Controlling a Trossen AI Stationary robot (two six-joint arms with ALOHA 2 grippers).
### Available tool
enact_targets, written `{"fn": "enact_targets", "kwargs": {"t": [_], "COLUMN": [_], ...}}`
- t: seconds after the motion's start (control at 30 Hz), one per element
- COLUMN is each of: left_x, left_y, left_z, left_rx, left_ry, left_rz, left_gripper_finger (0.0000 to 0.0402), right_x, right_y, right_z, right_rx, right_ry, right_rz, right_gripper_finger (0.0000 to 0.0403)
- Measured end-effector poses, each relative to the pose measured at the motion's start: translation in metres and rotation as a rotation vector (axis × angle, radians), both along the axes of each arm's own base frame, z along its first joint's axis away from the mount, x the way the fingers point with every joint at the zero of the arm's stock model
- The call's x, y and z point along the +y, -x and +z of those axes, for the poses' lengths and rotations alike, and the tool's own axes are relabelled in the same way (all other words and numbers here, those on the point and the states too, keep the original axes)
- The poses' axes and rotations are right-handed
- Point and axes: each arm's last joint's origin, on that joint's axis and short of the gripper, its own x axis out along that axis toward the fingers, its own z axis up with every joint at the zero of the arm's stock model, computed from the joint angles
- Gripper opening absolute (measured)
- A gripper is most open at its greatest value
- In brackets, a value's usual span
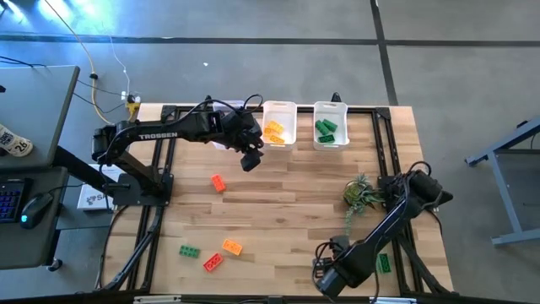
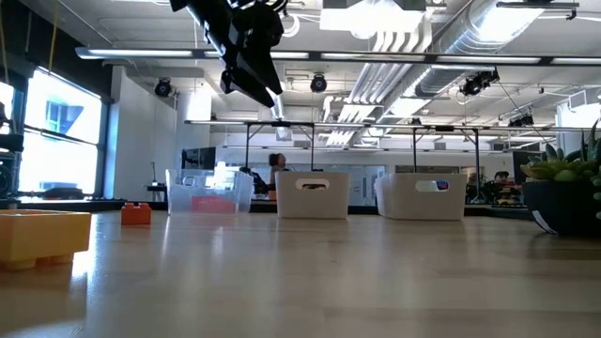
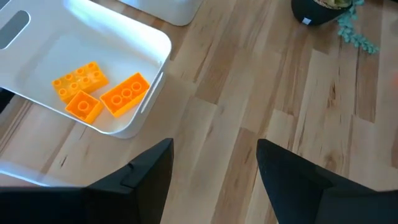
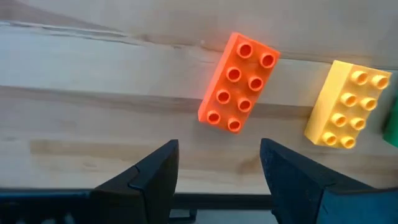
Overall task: Sort & place blocks by color
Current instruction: Put the orange game piece into the transparent bin
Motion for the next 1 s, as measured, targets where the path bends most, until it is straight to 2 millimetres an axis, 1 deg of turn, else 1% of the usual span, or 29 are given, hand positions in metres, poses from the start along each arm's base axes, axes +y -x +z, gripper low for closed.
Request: {"fn": "enact_targets", "kwargs": {"t": [0.2,0.53,0.77,0.87,1.0], "left_x": [0.0,-0.001,-0.001,-0.001,-0.001], "left_y": [0.0,0.002,0.002,0.002,0.002], "left_z": [0.0,-0.002,-0.002,-0.002,-0.002], "left_rx": [0.0,0.025,0.025,0.025,0.024], "left_ry": [0.004,0.014,0.014,0.014,0.013], "left_rz": [-0.003,-0.003,-0.003,-0.003,-0.003], "left_gripper_finger": [0.0217,0.0217,0.0217,0.0217,0.0217], "right_x": [0.002,0.005,0.006,0.006,0.004], "right_y": [-0.005,-0.008,-0.011,-0.011,-0.013], "right_z": [-0.018,-0.045,-0.057,-0.058,-0.059], "right_rx": [0.075,0.164,0.188,0.189,0.194], "right_ry": [-0.001,0.019,0.037,0.039,0.037], "right_rz": [-0.018,-0.033,-0.035,-0.033,-0.037], "right_gripper_finger": [0.0213,0.0213,0.0212,0.0201,0.0155]}}
